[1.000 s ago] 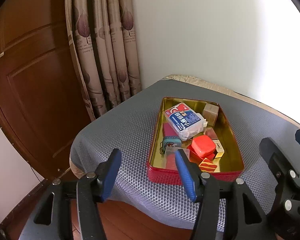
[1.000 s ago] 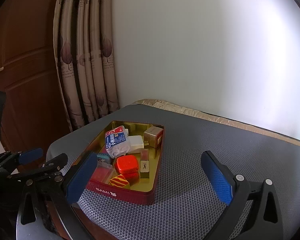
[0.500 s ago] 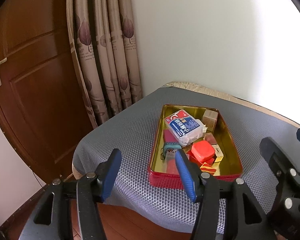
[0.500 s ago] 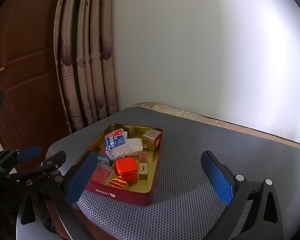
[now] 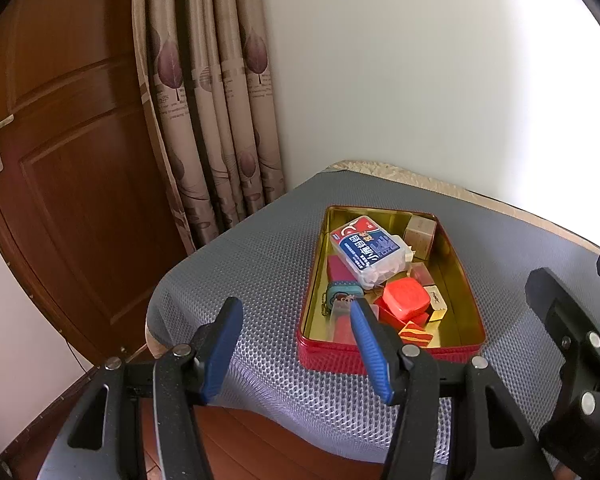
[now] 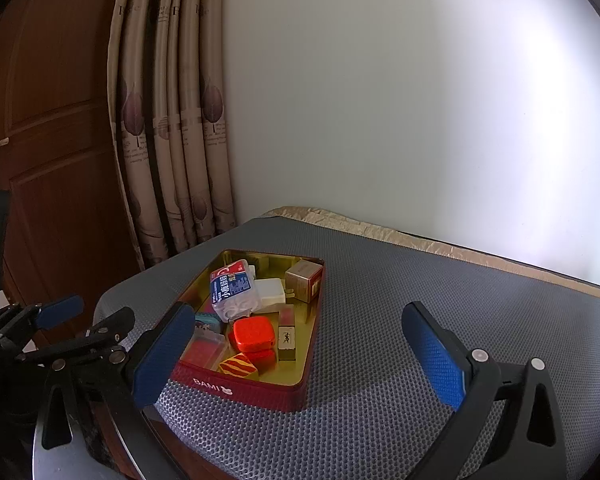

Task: Organize rigid objects

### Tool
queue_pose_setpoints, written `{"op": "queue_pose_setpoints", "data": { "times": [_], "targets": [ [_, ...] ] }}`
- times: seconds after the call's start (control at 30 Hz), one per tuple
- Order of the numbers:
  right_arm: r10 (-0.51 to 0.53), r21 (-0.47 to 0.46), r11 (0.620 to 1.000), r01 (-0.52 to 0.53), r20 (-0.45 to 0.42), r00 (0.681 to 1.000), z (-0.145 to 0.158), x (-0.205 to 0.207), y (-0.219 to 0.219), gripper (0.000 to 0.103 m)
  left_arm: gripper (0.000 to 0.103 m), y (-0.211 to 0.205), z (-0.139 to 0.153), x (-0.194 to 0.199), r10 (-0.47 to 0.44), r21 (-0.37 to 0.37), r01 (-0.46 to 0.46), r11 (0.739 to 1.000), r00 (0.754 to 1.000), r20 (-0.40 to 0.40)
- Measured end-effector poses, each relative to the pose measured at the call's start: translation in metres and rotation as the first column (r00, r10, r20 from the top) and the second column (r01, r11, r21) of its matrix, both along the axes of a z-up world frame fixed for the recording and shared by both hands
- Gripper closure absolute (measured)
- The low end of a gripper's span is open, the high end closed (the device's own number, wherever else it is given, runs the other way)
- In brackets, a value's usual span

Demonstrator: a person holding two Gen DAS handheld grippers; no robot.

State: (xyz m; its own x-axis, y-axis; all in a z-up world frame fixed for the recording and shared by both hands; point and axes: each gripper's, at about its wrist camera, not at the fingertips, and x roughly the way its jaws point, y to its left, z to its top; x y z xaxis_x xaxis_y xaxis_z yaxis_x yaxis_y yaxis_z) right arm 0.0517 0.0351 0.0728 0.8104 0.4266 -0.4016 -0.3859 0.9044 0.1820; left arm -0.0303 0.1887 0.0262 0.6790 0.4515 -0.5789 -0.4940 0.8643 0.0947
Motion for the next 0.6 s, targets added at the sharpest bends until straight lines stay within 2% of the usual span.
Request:
{"op": "queue_pose_setpoints", "data": {
  "times": [0.6],
  "targets": [
    [0.002, 0.002, 1.0, -0.002, 0.002, 1.0, -0.0002, -0.0024, -0.0002, 0.0, 0.046, 0.0086, -0.0017, 0.0, 0.015, -0.034, -0.016, 0.999, 1.0, -0.016]
  ]
}}
